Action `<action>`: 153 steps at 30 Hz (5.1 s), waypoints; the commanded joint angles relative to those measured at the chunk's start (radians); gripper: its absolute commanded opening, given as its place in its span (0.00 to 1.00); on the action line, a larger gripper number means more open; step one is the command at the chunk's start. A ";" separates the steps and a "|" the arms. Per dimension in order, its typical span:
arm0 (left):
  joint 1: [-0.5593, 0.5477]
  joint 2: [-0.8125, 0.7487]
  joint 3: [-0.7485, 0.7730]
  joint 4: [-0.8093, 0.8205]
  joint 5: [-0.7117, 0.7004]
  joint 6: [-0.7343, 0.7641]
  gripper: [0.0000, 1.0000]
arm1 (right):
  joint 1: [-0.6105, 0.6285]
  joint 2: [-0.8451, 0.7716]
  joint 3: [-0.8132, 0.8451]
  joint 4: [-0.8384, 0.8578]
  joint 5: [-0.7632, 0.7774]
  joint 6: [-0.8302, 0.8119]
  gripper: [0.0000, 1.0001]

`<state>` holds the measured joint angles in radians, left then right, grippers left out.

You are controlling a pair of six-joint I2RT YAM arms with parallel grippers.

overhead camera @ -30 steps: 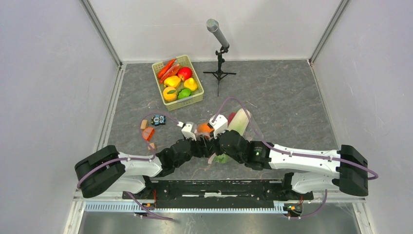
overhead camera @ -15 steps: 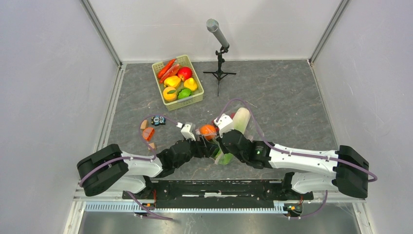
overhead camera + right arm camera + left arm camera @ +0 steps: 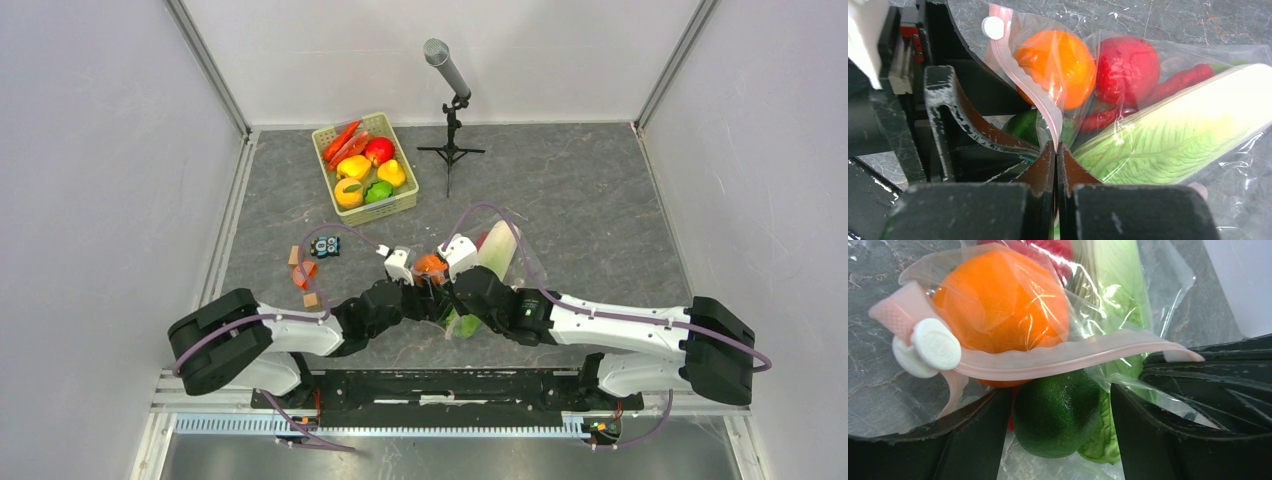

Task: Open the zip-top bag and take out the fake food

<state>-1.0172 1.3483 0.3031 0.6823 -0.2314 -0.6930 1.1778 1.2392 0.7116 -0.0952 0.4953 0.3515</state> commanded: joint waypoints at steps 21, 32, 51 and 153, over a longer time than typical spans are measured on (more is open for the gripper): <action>-0.009 -0.281 0.021 -0.264 0.025 0.047 0.56 | -0.061 -0.039 -0.008 -0.088 0.150 -0.010 0.00; 0.018 -0.621 0.139 -0.727 -0.054 0.022 0.58 | -0.114 -0.060 -0.065 -0.113 0.220 -0.019 0.00; 0.577 0.024 0.895 -1.073 0.054 0.326 0.55 | -0.140 -0.221 -0.164 -0.093 0.212 -0.032 0.00; 0.039 0.155 0.348 -0.342 -0.264 -0.303 0.79 | -0.153 -0.034 0.096 -0.043 -0.219 -0.066 0.00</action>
<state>-0.9993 1.4929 0.6579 0.2592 -0.4671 -0.9257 1.0214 1.2110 0.7647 -0.1513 0.3218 0.2653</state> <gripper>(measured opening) 0.777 0.006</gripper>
